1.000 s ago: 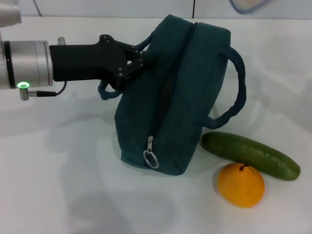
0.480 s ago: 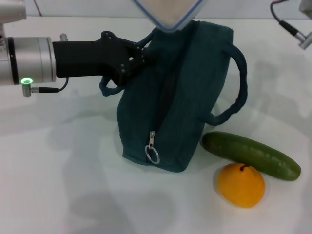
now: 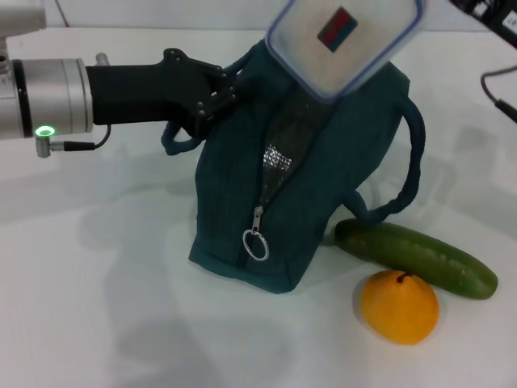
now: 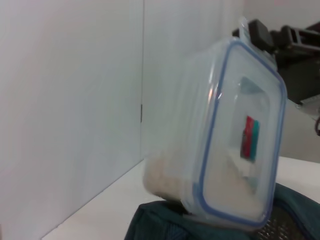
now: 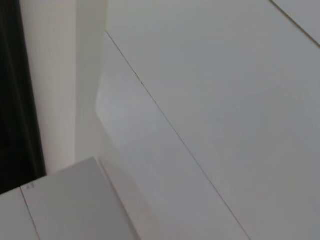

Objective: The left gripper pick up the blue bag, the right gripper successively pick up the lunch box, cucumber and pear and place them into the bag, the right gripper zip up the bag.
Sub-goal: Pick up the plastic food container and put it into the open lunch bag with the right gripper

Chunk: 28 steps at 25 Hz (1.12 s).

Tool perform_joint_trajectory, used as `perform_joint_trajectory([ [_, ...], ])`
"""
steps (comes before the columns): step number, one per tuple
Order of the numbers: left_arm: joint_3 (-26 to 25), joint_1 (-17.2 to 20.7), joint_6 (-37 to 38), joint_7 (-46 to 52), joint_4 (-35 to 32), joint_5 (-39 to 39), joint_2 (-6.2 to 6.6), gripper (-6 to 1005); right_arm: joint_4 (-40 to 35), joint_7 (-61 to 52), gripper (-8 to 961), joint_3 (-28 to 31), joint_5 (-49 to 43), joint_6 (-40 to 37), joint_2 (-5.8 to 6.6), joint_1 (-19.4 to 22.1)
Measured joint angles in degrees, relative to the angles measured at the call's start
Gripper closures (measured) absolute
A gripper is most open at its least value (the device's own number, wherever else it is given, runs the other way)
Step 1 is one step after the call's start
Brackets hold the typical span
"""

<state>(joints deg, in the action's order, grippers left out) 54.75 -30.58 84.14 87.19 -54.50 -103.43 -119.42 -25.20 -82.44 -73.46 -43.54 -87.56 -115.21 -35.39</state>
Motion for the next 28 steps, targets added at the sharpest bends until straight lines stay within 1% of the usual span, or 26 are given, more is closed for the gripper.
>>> perform_joint_trajectory([
  [3, 0.0, -0.09, -0.33, -0.14, 0.34, -0.4, -0.02, 957, 0.0, 0.06, 799, -0.01, -2.61, 0.91, 0.09, 0.69],
  [5, 0.0, -0.41, -0.4, -0.32, 0.94, -0.53, -0.02, 957, 0.08, 0.06, 797, -0.01, -6.06, 2.62, 0.1, 0.81],
  [16, 0.0, -0.88, -0.44, -0.33, 1.62, -0.58, -0.02, 957, -0.32, -0.23, 783, -0.11, -15.78, 6.43, -0.17, 0.23],
  [21, 0.0, -0.85, -0.48, -0.42, 1.9, -0.57, -0.02, 957, -0.87, -1.12, 776, 0.28, -16.07, 6.73, 0.25, 0.6],
  [25, 0.0, -0.73, -0.48, -0.44, 1.99, -0.56, -0.02, 957, -1.94, -1.16, 771, -0.01, -16.26, 5.79, 0.31, 0.98],
  [28, -0.01, -0.82, -0.48, -0.44, 2.04, -0.56, -0.05, 957, -2.2, -2.68, 768, -0.09, -17.37, 4.92, 0.34, 0.53],
])
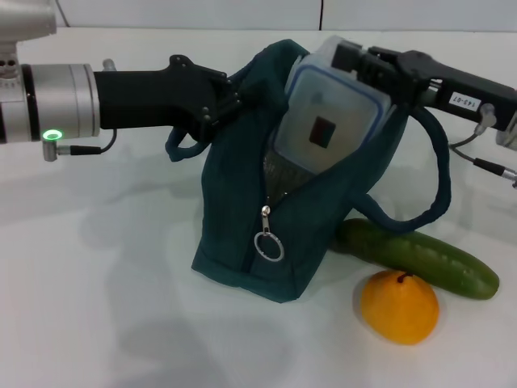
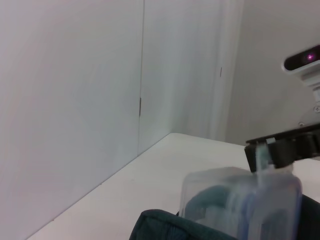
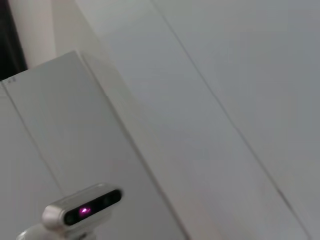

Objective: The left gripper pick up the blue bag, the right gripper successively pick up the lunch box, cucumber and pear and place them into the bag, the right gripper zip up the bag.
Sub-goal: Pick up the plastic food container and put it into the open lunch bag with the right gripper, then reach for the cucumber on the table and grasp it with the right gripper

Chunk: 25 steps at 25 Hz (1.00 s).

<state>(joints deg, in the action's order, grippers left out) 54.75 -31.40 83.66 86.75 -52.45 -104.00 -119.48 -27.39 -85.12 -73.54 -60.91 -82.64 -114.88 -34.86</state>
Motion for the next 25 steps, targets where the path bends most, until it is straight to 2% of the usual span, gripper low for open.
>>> perform_joint_trajectory([
  [4, 0.0, 0.04, 0.01, 0.0, 0.14, 0.01, -0.02, 958, -3.01, -1.79, 763, 0.06, -2.11, -0.62, 0.1, 0.39],
  [7, 0.01, 0.25, 0.0, 0.0, 0.22, 0.02, -0.04, 958, -7.45, -2.37, 759, 0.34, -2.44, -0.75, 0.39, 2.88],
  [10, 0.0, 0.15, 0.01, -0.04, 0.9, 0.04, -0.05, 958, -13.69, -5.05, 755, 0.61, -3.4, 0.17, 1.41, 6.59],
  [13, 0.01, -0.02, 0.01, -0.07, 1.46, 0.05, -0.02, 957, -22.5, -9.21, 527, 2.48, -7.1, -0.01, 2.54, 10.77],
  [15, -0.03, 0.29, 0.01, -0.09, 1.5, 0.05, 0.0, 957, -30.06, -12.68, 445, 5.13, -13.19, -0.89, 2.77, 13.45],
  [18, -0.22, 0.69, 0.0, -0.14, 1.5, -0.09, 0.01, 957, -41.21, -19.83, 323, 10.23, -26.67, -3.66, 2.23, 16.89],
  [20, -0.22, 0.73, -0.37, -0.17, 1.5, -0.42, 0.02, 957, -44.95, -22.93, 321, 13.59, -33.38, -5.6, 1.51, 17.95],
  [22, -0.06, 0.51, -0.98, -0.18, 1.54, -0.45, 0.0, 957, -46.12, -25.4, 320, 17.2, -39.36, -6.87, 0.87, 18.27],
  [25, 0.01, 0.17, -1.47, -0.22, 1.94, -0.47, -0.04, 957, -46.2, -28.77, 318, 19.02, -45.68, -7.82, 0.9, 17.83],
])
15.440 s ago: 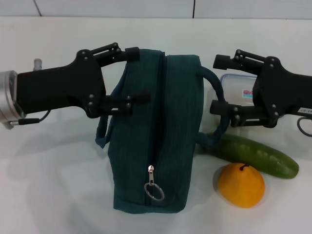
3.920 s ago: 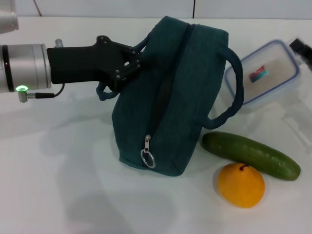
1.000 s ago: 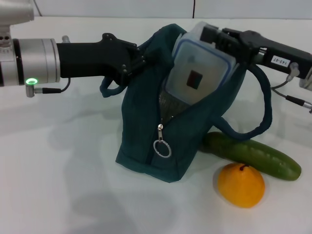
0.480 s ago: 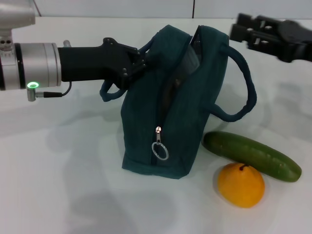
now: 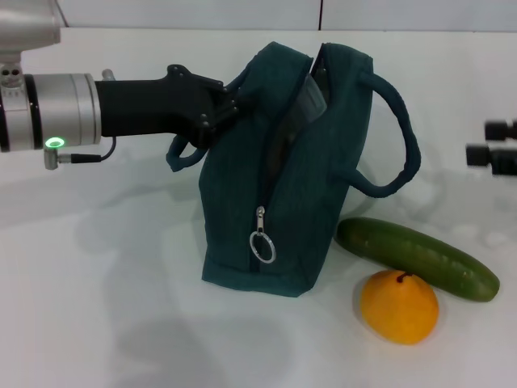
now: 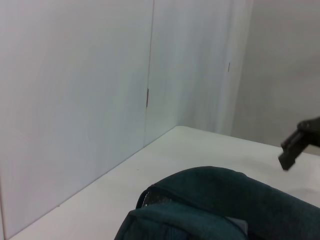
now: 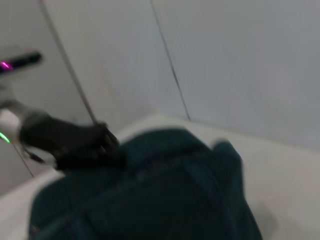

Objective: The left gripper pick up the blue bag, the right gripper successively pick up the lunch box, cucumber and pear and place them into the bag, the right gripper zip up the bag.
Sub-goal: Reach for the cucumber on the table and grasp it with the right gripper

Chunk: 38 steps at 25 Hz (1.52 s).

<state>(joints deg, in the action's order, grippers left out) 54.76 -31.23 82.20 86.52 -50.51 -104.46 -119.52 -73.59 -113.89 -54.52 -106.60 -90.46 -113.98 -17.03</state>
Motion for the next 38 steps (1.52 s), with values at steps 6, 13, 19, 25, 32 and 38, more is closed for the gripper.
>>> perform_joint_trajectory([
  [6, -0.01, -0.82, -0.17, -0.14, 0.76, -0.03, 0.04, 958, -0.62, -4.28, 315, -2.39, -11.88, -0.72, -0.77, -2.03],
  [13, 0.0, -1.2, -0.2, -0.13, 1.0, -0.05, -0.02, 958, -0.19, -10.21, 312, -11.99, -16.59, 4.53, -1.08, -5.3],
  [19, 0.13, -1.46, -0.21, -0.12, 1.12, -0.05, -0.01, 957, 3.2, -15.15, 236, -15.51, -19.83, 7.21, -1.46, -12.38],
  [25, 0.81, -1.66, -0.2, -0.12, 1.2, -0.04, -0.01, 958, 7.02, -19.66, 157, -20.13, -23.42, 8.21, -1.69, -18.48],
  [32, 0.87, -1.62, -0.2, -0.12, 1.2, 0.06, -0.03, 958, 7.59, -23.34, 157, -26.93, -25.8, 10.37, -1.92, -21.22],
  [38, 0.87, -1.64, -0.2, -0.12, 1.21, 0.06, -0.1, 957, 8.96, -23.6, 158, -29.06, -25.87, 10.26, -1.94, -22.66],
])
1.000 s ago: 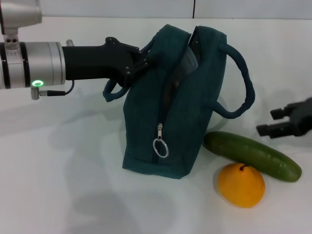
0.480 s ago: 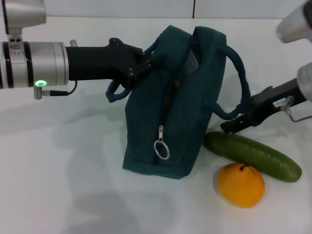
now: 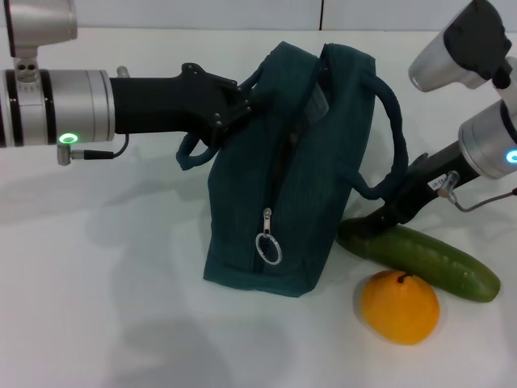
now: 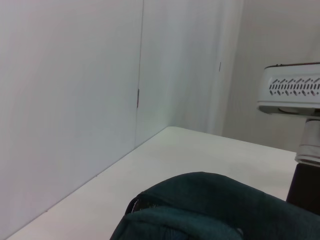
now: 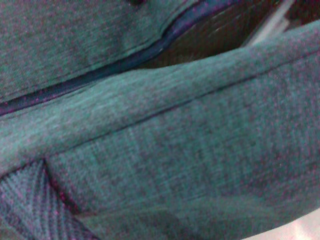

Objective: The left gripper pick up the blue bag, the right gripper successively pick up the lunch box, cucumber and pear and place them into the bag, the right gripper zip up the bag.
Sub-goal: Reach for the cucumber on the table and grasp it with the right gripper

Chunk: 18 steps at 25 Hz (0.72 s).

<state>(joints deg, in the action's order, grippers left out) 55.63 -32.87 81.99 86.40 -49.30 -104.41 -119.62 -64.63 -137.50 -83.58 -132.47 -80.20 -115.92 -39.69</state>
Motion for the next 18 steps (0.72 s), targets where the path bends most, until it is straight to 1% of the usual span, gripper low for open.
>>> perform_joint_trajectory([
  [9, -0.01, 0.14, -0.4, 0.06, 0.0, -0.04, 0.05, 957, 0.04, -0.62, 159, -2.26, -0.64, -0.56, 0.04, -0.52],
  [10, 0.0, 0.16, -0.4, 0.07, 0.0, -0.04, 0.05, 957, 0.39, -2.33, 160, -4.44, -2.72, -0.22, 0.0, -1.26],
  [14, 0.0, 0.08, -0.44, 0.09, 0.0, -0.05, 0.07, 958, 2.1, -3.16, 162, -7.04, -3.65, 0.6, -0.22, -2.84],
  [18, 0.0, 0.05, -0.52, 0.09, 0.0, -0.06, 0.09, 958, 2.28, -3.57, 166, -7.81, -3.73, 0.78, -0.24, -3.18],
])
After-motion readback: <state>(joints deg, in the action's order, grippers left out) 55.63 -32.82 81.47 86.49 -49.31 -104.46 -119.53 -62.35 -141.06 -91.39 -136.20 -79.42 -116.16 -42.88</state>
